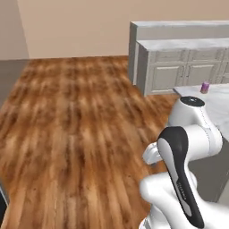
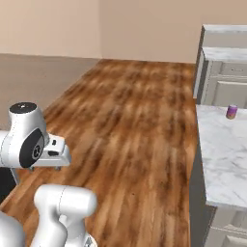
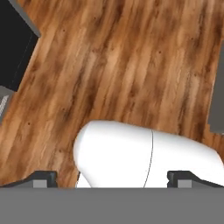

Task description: Four empty soda cans are scattered around the kitchen. Gather all the cans and cluster them next to the stove for recycling.

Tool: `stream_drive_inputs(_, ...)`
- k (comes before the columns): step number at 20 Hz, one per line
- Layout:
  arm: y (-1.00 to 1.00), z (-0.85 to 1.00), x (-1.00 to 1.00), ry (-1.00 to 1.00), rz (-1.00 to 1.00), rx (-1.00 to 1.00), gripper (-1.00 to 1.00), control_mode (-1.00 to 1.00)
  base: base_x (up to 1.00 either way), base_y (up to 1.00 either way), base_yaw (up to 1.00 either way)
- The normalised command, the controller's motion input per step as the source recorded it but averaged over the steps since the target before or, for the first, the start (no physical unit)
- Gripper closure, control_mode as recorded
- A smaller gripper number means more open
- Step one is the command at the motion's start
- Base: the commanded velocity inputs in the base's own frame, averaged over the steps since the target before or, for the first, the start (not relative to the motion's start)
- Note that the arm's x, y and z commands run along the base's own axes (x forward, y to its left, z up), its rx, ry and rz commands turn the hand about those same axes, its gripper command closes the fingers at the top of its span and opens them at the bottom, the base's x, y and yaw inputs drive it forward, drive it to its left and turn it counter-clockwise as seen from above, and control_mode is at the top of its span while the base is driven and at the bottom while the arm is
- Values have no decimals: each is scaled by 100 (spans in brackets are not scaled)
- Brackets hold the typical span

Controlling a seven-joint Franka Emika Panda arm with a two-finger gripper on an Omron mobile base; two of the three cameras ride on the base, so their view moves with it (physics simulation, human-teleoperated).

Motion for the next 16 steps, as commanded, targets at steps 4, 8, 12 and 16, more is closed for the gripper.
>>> stream_drive_inputs(4,0,0,0,0,0,0,-100,100,100,96,-63)
stream_drive_inputs(8,0,0,0,0,0,0,-100,100,99,87,-70)
stream_drive_inputs(12,0,0,0,0,0,0,-100,100,93,81,-73)
stream_drive_inputs(16,0,0,0,0,0,0,-100,100,83,75,-76)
